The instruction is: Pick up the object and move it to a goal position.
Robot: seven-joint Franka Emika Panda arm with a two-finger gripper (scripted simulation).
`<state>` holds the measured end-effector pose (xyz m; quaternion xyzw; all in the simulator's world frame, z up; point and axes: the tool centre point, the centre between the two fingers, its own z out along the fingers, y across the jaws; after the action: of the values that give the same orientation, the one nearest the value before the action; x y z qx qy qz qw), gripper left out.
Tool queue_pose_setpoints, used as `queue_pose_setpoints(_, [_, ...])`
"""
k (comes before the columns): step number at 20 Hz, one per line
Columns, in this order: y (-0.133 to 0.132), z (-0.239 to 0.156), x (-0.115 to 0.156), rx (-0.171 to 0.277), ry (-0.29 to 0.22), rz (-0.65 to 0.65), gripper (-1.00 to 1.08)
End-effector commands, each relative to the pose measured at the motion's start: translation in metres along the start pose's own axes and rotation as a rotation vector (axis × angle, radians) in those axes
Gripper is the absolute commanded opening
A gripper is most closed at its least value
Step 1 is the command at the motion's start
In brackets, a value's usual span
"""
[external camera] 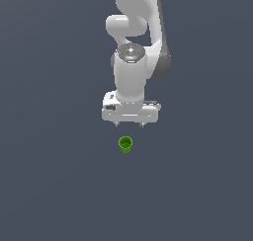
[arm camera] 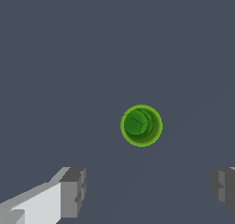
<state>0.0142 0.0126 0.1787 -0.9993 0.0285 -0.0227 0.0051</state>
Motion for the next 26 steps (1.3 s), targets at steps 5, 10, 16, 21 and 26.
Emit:
queue_pose_setpoints(5, [0.001,0.01,0.003,0.001,-0.006,0.069,1.0])
queue_pose_setpoints(10, [0.004,0.023,0.006,0.001,-0.014,0.166,1.0])
queue_pose_setpoints(16, [0.008,0.047,0.011,-0.004,-0.026,0.332,1.0])
queue_pose_setpoints(21, [0.012,0.065,0.015,-0.012,-0.034,0.459,1.0])
queue_pose_setpoints(26, [0.014,0.078,0.017,-0.019,-0.038,0.547,1.0])
